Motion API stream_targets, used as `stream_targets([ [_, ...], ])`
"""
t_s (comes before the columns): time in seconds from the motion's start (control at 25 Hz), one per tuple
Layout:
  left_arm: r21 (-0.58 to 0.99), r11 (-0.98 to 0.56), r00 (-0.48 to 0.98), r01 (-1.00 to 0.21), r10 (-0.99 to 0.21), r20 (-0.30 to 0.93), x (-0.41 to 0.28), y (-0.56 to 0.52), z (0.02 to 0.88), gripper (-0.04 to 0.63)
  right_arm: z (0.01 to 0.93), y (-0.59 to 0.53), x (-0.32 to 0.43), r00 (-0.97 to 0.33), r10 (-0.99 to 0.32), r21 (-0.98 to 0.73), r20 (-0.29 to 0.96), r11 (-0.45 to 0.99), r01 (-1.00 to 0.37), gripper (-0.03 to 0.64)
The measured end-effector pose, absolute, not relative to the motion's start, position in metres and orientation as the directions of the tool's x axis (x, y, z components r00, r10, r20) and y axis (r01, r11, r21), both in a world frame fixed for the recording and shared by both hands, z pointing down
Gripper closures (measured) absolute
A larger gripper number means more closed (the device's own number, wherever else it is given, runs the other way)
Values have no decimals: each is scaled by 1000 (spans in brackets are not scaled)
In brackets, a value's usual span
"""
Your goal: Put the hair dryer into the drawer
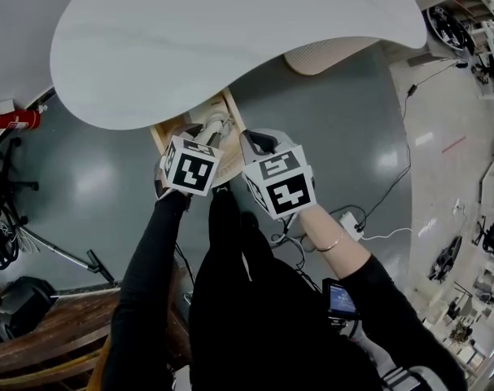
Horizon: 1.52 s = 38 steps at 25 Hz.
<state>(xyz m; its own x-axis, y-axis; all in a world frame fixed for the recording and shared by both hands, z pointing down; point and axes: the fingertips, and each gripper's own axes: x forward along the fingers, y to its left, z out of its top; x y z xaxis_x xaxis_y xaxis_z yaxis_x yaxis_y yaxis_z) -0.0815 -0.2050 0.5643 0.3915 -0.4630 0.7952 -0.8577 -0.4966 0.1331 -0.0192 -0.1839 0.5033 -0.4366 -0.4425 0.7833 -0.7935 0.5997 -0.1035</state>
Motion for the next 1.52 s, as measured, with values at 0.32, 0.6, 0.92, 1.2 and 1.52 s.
stream_targets([
  [0.32,106,-485,403,-868,-565,720,-82,-204,529,474,493,-177,-23,-451,-455,-91,768,619,-780,615],
  [0.6,96,-474,413,-875,-630,658,-76,-194,501,540,484,-169,-21,-464,-466,-85,753,630,-772,615],
  [0.92,135,-429,418,-893,-682,600,-76,-179,472,584,465,-162,-22,-501,-501,-93,705,635,-767,615],
  [1.2,137,-398,406,-907,-745,529,-81,-165,440,586,435,-156,-19,-543,-538,-114,645,635,-764,615],
  [1.52,144,-367,392,-919,-808,439,-76,-138,393,586,394,-142,-5,-594,-578,-148,560,635,-758,615],
])
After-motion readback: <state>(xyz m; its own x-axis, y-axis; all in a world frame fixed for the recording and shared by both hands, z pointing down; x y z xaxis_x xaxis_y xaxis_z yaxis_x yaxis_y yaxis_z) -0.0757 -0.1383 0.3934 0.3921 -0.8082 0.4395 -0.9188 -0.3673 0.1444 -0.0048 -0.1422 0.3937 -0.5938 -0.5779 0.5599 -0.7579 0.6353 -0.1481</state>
